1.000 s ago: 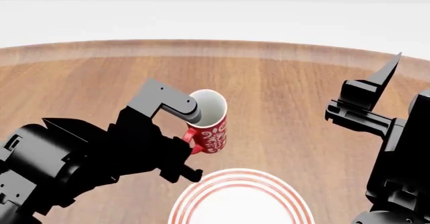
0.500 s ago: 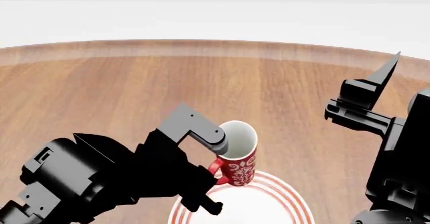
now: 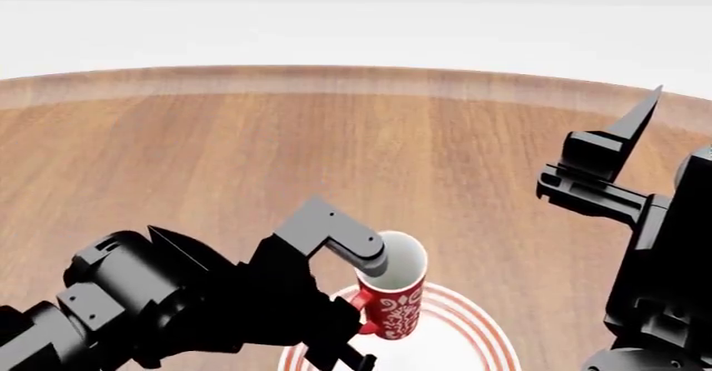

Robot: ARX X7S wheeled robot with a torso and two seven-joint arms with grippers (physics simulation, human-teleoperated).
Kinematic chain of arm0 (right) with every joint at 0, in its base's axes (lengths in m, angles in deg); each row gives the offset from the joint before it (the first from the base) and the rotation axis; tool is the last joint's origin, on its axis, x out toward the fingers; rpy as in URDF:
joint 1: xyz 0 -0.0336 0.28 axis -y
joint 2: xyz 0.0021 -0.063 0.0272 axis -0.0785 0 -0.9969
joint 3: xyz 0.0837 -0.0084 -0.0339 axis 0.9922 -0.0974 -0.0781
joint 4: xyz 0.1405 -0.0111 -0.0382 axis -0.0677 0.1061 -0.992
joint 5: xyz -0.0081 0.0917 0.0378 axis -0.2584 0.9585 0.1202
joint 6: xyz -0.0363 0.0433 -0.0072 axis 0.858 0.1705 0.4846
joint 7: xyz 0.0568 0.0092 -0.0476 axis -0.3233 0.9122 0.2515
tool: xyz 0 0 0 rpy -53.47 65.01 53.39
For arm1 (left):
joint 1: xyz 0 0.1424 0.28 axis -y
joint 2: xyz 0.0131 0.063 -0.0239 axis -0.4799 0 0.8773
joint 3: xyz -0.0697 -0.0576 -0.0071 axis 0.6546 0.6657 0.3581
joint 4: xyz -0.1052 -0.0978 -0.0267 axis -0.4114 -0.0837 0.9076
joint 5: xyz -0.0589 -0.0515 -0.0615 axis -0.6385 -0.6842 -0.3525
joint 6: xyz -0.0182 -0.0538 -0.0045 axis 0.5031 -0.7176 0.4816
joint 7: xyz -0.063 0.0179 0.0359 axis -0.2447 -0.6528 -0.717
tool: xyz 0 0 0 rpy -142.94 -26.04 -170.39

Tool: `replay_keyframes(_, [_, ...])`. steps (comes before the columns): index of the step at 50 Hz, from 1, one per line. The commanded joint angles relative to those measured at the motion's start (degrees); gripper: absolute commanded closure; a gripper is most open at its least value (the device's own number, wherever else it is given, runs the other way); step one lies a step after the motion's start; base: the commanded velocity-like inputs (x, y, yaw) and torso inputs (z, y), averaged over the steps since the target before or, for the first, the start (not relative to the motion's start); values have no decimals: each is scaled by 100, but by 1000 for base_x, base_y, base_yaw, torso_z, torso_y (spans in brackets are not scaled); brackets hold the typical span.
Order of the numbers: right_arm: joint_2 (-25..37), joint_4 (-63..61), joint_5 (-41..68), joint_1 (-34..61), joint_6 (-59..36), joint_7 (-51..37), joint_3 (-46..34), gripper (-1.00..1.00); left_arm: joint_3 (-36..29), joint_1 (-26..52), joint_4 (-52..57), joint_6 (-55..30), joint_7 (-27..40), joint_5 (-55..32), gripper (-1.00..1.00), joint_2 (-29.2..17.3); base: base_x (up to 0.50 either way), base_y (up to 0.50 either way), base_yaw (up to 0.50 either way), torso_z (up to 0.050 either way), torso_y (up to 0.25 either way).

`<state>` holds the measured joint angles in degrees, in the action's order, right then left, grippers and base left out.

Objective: Pick up the red mug and put it on the plate

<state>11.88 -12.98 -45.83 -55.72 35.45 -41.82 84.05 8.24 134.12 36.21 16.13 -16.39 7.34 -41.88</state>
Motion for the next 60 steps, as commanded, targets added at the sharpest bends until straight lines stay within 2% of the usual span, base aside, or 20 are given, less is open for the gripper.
replay_keyframes(1, [7, 9, 3, 5, 18, -14, -48, -100, -1278, 291, -331, 455, 114, -1329, 100, 14, 0, 0, 0, 0, 0])
replay_keyframes(20, [26, 23, 14, 17, 52, -23, -130, -100, -1359, 248, -366, 460, -305, -1380, 100, 14, 0, 0, 0, 0, 1])
replay_keyframes(25, [30, 0, 23, 13, 34, -30, -139, -100, -1367, 265, -444, 326, -290, -1482, 100, 14, 0, 0, 0, 0, 0])
replay_keyframes(26, [32, -1, 22, 14, 37, -31, -144, -100, -1378, 287, -449, 58, -250, -1572, 100, 14, 0, 0, 0, 0, 0])
replay_keyframes(35, [43, -24, 44, 14, 19, -48, -133, -100, -1392, 331, -467, 5, -208, -1723, 100, 14, 0, 0, 0, 0, 0])
replay_keyframes(42, [44, -22, 53, 26, 21, -58, -148, -100, -1406, 360, -530, -463, 36, -1827, 100, 14, 0, 0, 0, 0, 0])
replay_keyframes(60, [62, -36, 77, 24, 25, -84, -166, -100, -1394, 292, -520, -410, -117, -1786, 100, 14, 0, 0, 0, 0, 0])
